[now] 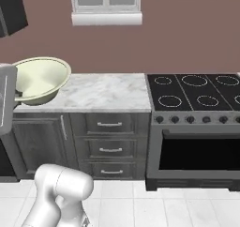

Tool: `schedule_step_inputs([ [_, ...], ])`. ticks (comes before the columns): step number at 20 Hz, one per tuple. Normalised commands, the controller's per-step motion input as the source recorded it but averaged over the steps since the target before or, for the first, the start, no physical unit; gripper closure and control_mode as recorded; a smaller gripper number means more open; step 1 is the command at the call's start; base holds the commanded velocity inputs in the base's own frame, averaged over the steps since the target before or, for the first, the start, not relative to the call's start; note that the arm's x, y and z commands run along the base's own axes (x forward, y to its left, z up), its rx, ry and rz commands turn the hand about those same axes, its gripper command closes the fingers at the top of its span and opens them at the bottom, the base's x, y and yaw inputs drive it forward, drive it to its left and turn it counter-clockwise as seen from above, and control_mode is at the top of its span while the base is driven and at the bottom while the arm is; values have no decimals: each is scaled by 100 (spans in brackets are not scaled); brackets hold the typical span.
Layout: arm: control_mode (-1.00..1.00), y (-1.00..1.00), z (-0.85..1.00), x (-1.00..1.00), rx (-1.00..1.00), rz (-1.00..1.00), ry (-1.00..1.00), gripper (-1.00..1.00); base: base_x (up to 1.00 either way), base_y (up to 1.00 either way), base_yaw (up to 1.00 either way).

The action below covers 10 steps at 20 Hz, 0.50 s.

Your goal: Pick the mug and place it in the sink. Pick the bowl and place it in the open cabinet and then close the cabinet.

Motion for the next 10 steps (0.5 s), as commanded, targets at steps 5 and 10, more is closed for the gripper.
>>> schedule_step_inputs([
  [5, 100, 0, 0, 0, 0, 0, 0, 100, -35, 32, 37],
  [10, 100, 0, 0, 0, 0, 0, 0, 100, -43, 37, 21],
])
